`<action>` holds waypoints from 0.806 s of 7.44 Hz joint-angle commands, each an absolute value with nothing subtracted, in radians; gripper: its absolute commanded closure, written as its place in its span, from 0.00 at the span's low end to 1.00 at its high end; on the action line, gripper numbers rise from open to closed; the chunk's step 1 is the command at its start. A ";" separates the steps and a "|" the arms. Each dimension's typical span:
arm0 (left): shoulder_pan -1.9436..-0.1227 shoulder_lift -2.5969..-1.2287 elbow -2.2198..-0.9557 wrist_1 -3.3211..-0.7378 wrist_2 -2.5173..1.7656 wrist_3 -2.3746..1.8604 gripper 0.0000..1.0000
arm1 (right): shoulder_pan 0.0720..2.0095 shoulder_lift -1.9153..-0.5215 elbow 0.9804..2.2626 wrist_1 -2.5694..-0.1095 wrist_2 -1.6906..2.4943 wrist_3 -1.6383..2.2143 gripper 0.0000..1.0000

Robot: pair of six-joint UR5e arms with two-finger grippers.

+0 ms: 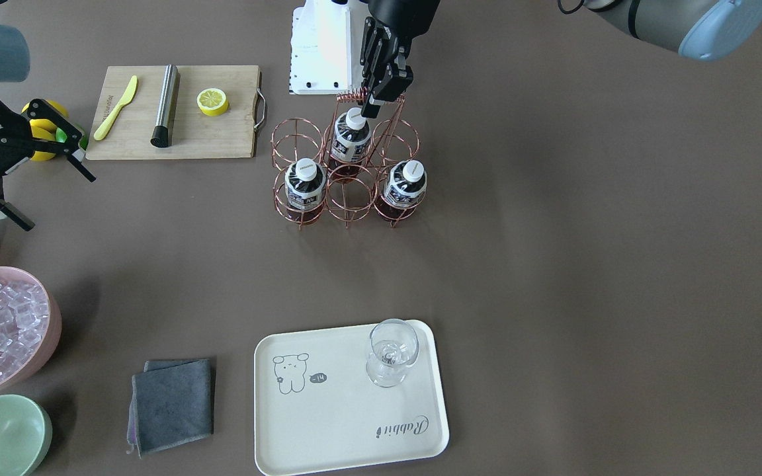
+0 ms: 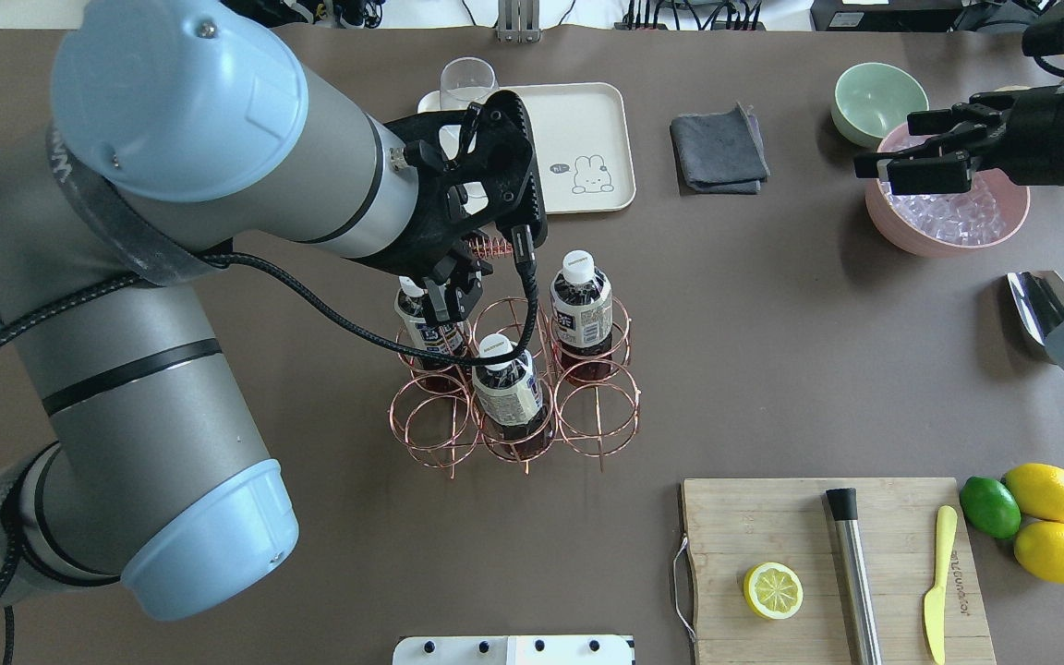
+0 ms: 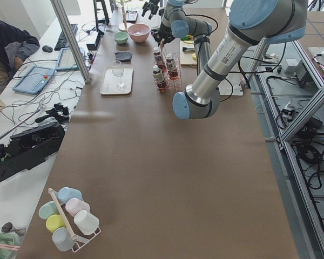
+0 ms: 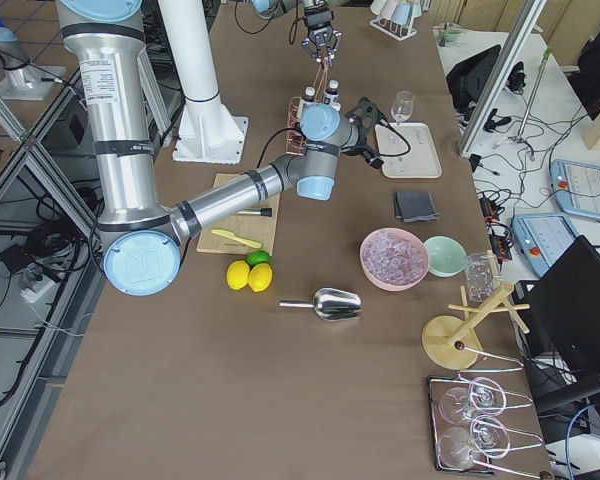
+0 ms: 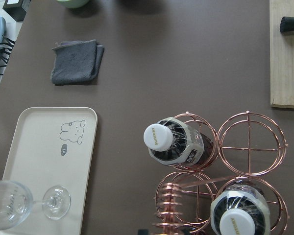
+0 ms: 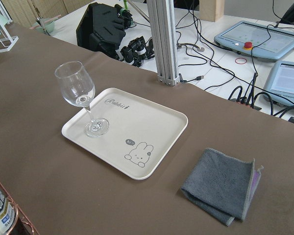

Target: Take tea from basket to plate

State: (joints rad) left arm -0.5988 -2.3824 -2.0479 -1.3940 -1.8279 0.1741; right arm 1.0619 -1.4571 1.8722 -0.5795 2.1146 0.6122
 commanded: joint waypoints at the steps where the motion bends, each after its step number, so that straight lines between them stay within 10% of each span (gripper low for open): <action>1: -0.607 -2.384 -2.046 -1.393 -1.830 0.291 1.00 | 1.030 -1.463 1.862 -0.568 2.100 0.612 0.00; 6: -0.715 -2.376 -2.046 -1.387 -1.920 0.348 1.00 | 0.710 -1.346 1.908 -0.567 1.729 0.732 0.00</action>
